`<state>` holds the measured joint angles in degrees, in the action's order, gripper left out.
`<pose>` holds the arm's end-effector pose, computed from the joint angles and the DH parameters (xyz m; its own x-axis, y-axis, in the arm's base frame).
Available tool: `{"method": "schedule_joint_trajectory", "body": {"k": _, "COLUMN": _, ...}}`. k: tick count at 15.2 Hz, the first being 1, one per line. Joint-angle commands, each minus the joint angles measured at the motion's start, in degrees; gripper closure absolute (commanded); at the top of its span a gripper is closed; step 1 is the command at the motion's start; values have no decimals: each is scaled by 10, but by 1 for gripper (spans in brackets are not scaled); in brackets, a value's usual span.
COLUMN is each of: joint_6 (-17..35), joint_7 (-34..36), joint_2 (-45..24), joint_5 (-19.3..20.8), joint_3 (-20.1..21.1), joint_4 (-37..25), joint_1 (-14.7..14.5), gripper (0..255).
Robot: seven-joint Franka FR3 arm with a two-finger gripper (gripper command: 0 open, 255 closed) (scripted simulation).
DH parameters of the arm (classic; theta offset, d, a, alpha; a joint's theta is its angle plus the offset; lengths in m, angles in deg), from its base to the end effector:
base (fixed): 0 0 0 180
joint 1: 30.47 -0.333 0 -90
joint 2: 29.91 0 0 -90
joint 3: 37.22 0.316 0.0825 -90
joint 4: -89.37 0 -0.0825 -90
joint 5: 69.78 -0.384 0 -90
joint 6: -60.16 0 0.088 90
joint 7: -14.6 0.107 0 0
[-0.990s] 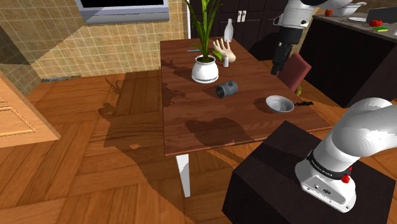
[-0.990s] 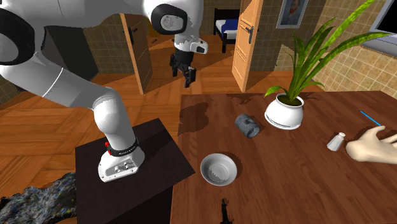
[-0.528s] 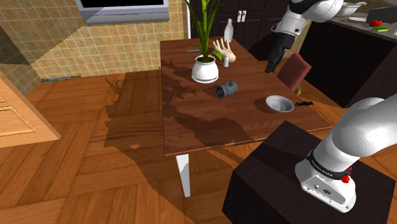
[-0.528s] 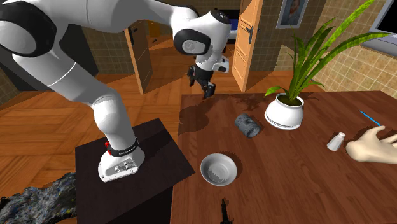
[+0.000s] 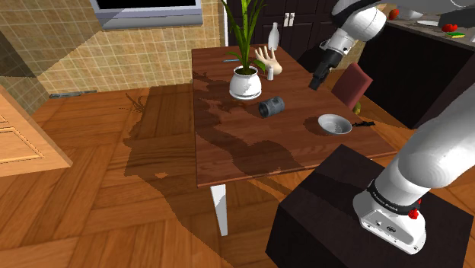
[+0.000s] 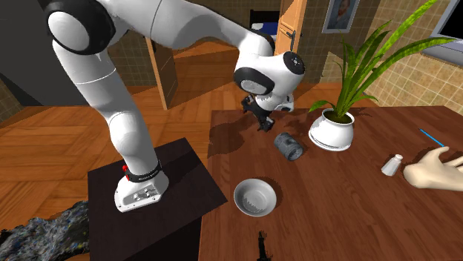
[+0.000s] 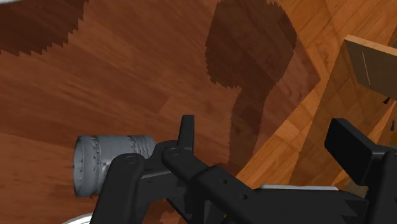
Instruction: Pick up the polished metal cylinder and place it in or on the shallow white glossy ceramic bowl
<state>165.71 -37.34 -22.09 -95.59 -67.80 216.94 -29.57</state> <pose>0.4234 -0.2228 0.4132 0.9767 0.1410 0.1616 0.2042 -0.8418 -0.4997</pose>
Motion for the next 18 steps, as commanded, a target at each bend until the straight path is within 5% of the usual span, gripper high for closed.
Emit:
{"method": "schedule_joint_trajectory", "body": {"k": 1, "joint_6": -9, "joint_7": -56, "joint_2": -60, "joint_5": -51, "joint_3": -22, "joint_4": -33, "joint_1": 2, "gripper": 0}}
{"method": "schedule_joint_trajectory", "body": {"k": 9, "joint_6": -109, "joint_7": -210, "joint_2": -310, "joint_5": -246, "joint_3": -18, "joint_4": -207, "joint_1": 85, "gripper": 0}}
{"method": "schedule_joint_trajectory", "body": {"k": 18, "joint_6": -218, "joint_7": -236, "joint_2": -572, "joint_5": -390, "joint_3": 65, "joint_4": -482, "joint_1": 225, "gripper": 0}}
